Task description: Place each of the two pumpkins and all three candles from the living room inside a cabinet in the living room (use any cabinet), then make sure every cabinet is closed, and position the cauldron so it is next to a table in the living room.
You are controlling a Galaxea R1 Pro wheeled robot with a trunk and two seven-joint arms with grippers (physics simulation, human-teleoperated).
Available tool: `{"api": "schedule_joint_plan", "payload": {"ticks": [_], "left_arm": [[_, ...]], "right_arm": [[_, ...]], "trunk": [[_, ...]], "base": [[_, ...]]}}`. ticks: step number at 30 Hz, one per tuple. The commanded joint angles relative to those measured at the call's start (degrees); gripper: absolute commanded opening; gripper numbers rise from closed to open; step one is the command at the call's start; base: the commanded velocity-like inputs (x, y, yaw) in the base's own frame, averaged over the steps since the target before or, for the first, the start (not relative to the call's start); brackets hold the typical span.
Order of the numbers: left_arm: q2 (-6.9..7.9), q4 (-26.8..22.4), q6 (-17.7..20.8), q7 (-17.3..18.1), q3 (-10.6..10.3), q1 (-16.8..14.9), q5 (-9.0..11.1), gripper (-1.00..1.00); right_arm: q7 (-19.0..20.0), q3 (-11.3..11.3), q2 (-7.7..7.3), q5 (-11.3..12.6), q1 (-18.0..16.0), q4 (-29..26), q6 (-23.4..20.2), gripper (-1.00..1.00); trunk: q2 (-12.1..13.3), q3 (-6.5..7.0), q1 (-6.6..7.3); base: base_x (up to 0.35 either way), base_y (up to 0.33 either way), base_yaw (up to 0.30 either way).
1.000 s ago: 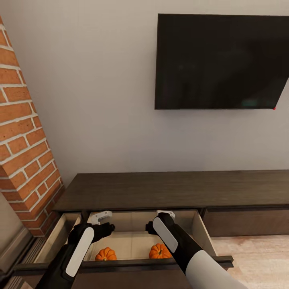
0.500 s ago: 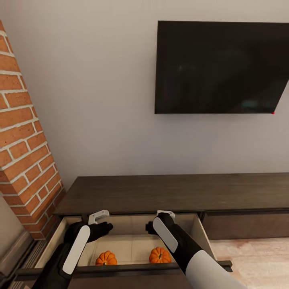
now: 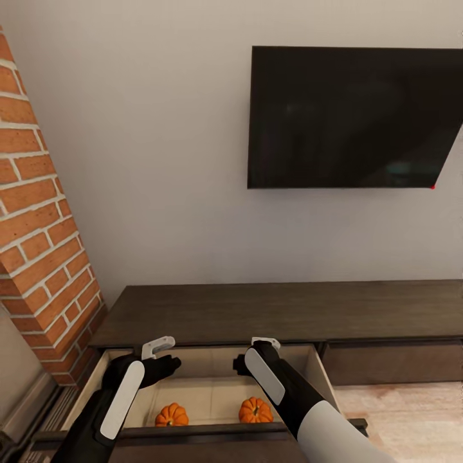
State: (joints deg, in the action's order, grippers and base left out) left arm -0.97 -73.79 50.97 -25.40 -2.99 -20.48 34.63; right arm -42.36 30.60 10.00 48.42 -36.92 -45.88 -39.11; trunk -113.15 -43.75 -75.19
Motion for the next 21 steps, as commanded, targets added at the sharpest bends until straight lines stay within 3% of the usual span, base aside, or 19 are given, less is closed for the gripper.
{"api": "schedule_joint_plan", "payload": {"ticks": [1, 11, 21], "left_arm": [[0.0, 0.0, 0.0, 0.0, 0.0, 0.0, 0.0, 1.0], [-0.06, -0.1, 0.0, 0.0, 0.0, 0.0, 0.0, 1.0], [-0.08, -0.1, 0.0, 0.0, 0.0, 0.0, 0.0, 1.0]], "right_arm": [[0.0, 0.0, 0.0, 0.0, 0.0, 0.0, 0.0, 1.0], [0.0, 0.1, 0.0, 0.0, 0.0, 0.0, 0.0, 1.0], [0.0, 0.1, 0.0, 0.0, 0.0, 0.0, 0.0, 1.0]], "trunk": [[0.4, 0.18, 0.23], [4.4, 1.98, 2.42], [8.4, 3.77, 4.62]], "base": [[-0.064, 0.0, 0.0], [-0.229, 0.0, 0.0], [-0.099, 0.0, 0.0]]}}
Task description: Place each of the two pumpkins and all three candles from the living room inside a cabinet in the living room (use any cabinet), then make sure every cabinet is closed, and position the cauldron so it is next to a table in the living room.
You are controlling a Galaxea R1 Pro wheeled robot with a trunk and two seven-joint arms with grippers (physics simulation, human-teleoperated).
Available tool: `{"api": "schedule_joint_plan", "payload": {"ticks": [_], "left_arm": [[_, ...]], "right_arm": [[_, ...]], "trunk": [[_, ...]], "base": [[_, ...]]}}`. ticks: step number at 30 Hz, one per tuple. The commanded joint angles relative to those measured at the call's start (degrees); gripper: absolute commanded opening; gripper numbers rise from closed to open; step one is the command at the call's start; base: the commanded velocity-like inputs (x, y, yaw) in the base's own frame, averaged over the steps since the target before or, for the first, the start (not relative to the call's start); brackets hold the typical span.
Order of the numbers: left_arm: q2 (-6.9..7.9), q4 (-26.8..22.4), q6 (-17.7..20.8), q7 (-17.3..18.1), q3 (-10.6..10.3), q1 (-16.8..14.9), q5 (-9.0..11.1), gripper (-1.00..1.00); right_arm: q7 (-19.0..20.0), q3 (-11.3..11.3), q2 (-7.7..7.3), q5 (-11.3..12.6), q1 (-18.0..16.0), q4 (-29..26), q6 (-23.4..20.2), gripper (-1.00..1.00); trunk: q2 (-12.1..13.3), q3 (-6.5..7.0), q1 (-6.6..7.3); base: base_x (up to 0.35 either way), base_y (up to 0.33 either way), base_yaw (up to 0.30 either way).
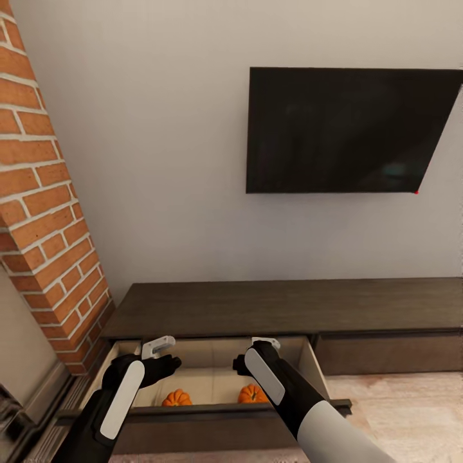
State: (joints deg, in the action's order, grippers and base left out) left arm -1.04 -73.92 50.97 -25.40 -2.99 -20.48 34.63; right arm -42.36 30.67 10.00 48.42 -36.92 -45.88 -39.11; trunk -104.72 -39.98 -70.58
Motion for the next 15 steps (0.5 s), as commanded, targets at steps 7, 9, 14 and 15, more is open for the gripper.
{"api": "schedule_joint_plan", "payload": {"ticks": [7, 9, 14, 15], "left_arm": [[-0.01, 0.0, 0.0, 0.0, 0.0, 0.0, 0.0, 1.0], [-0.01, 0.0, 0.0, 0.0, 0.0, 0.0, 0.0, 1.0], [-0.03, 0.0, 0.0, 0.0, 0.0, 0.0, 0.0, 1.0], [-0.04, 0.0, 0.0, 0.0, 0.0, 0.0, 0.1, 1.0]], "right_arm": [[0.0, 0.0, 0.0, 0.0, 0.0, 0.0, 0.0, 1.0], [0.0, 0.1, 0.0, 0.0, 0.0, 0.0, 0.0, 1.0], [0.0, 0.1, 0.0, 0.0, 0.0, 0.0, 0.0, 1.0], [0.0, 0.1, 0.0, 0.0, 0.0, 0.0, 0.0, 1.0]], "trunk": [[2.8, 1.26, 1.54], [3.6, 1.62, 1.98], [4.8, 2.16, 2.64], [4.8, 2.16, 2.64]], "base": [[-0.062, 0.0, 0.0], [-0.015, 0.0, 0.0], [-0.213, 0.0, 0.0], [-0.303, 0.0, 0.0]]}}
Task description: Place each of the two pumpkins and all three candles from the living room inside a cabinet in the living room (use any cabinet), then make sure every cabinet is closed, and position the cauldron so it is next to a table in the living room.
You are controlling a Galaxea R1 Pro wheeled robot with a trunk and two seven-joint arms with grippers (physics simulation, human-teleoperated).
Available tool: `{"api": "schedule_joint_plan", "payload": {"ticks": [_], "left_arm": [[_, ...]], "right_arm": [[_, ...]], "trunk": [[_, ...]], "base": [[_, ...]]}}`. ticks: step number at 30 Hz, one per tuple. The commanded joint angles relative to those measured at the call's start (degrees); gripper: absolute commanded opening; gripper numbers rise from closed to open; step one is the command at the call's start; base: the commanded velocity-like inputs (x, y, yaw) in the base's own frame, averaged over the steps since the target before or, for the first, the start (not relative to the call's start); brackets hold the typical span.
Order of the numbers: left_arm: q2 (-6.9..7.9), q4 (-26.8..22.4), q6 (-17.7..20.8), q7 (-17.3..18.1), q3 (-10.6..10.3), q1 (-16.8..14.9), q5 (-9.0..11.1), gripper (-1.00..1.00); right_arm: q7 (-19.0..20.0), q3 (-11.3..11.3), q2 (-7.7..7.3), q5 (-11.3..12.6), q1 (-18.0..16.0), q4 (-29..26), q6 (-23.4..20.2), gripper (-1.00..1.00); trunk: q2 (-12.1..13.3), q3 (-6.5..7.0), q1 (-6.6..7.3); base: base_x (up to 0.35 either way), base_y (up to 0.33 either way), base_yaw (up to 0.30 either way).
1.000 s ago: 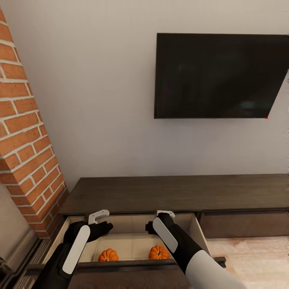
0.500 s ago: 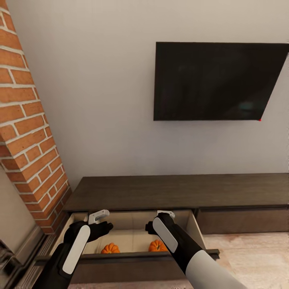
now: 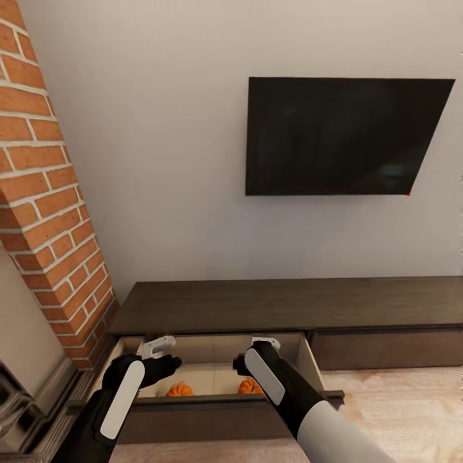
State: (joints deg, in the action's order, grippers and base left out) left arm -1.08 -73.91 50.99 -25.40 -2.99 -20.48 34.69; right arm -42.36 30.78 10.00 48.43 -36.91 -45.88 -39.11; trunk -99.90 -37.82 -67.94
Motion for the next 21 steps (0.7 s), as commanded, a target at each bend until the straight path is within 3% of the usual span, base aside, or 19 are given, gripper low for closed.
{"api": "schedule_joint_plan", "payload": {"ticks": [1, 21], "left_arm": [[-0.02, 0.0, 0.0, 0.0, 0.0, 0.0, 0.0, 1.0], [0.03, -0.1, 0.1, 0.0, 0.0, 0.0, 0.0, 1.0]], "right_arm": [[0.0, 0.0, 0.0, 0.0, 0.0, 0.0, 0.0, 1.0], [0.0, 0.1, 0.0, 0.0, 0.0, 0.0, 0.0, 1.0]], "trunk": [[0.0, 0.0, 0.0], [0.0, 0.0, 0.0]], "base": [[-0.314, 0.0, 0.0], [-0.33, 0.0, 0.0]]}}
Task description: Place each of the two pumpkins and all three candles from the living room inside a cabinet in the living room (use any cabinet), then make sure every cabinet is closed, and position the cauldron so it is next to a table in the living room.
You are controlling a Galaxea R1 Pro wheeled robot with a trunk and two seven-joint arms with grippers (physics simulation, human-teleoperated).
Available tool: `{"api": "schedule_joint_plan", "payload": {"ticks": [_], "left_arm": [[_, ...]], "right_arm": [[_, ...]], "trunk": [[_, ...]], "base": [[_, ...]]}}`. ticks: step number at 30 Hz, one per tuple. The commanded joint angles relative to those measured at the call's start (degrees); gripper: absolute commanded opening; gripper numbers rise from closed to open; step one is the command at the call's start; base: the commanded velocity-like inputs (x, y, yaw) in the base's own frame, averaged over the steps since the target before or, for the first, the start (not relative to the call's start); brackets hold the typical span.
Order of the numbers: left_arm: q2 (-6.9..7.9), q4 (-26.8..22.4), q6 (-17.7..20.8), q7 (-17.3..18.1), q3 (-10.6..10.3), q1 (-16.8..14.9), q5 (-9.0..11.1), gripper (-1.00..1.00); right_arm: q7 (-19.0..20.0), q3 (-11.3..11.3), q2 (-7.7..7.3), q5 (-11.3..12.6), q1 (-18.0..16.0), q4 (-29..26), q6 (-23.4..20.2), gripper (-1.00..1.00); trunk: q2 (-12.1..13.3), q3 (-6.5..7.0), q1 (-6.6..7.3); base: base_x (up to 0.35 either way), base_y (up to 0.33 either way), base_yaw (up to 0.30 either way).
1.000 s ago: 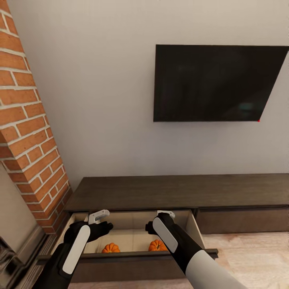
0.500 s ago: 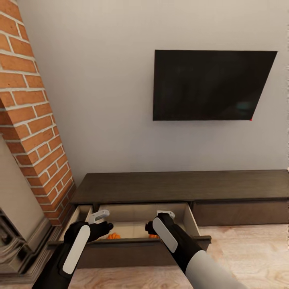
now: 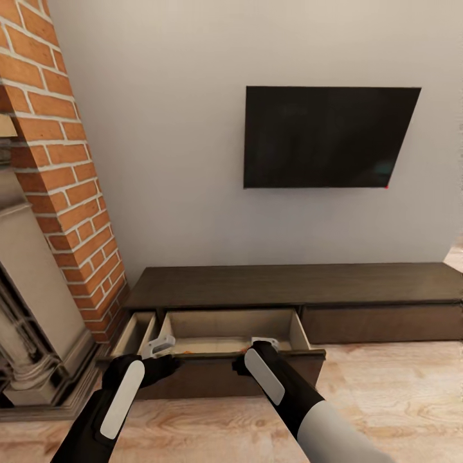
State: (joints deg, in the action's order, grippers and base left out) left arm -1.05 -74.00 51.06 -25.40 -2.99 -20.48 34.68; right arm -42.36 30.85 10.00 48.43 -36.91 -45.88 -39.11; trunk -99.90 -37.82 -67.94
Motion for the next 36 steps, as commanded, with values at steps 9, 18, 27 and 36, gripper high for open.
{"api": "schedule_joint_plan", "payload": {"ticks": [9, 18, 27, 36], "left_arm": [[0.0, -1.1, -0.1, 0.0, 0.0, 0.0, -0.1, 1.0], [0.0, -1.7, -0.1, 0.0, 0.1, 0.0, 0.0, 1.0], [-0.03, -1.7, -0.2, 0.0, 0.0, 0.0, 0.0, 1.0], [0.0, -1.3, -0.6, 0.0, -0.2, 0.0, -0.5, 1.0]], "right_arm": [[0.0, 0.0, 0.0, 0.0, 0.0, 0.0, 0.0, 1.0], [0.0, 0.0, 0.0, 0.0, 0.0, 0.0, 0.0, 1.0], [0.0, 0.0, 0.0, 0.0, 0.0, 0.0, 0.0, 1.0], [0.0, 0.2, 0.0, -0.1, 0.1, 0.0, 0.1, 1.0]], "trunk": [[0.0, 0.0, 0.0], [0.0, 0.0, 0.0], [-3.6, -1.62, -1.98], [-7.2, -3.23, -3.95]], "base": [[-0.108, 0.0, 0.0], [-0.002, 0.0, 0.0], [0.0, 0.0, 0.0], [0.0, 0.0, 0.0]]}}
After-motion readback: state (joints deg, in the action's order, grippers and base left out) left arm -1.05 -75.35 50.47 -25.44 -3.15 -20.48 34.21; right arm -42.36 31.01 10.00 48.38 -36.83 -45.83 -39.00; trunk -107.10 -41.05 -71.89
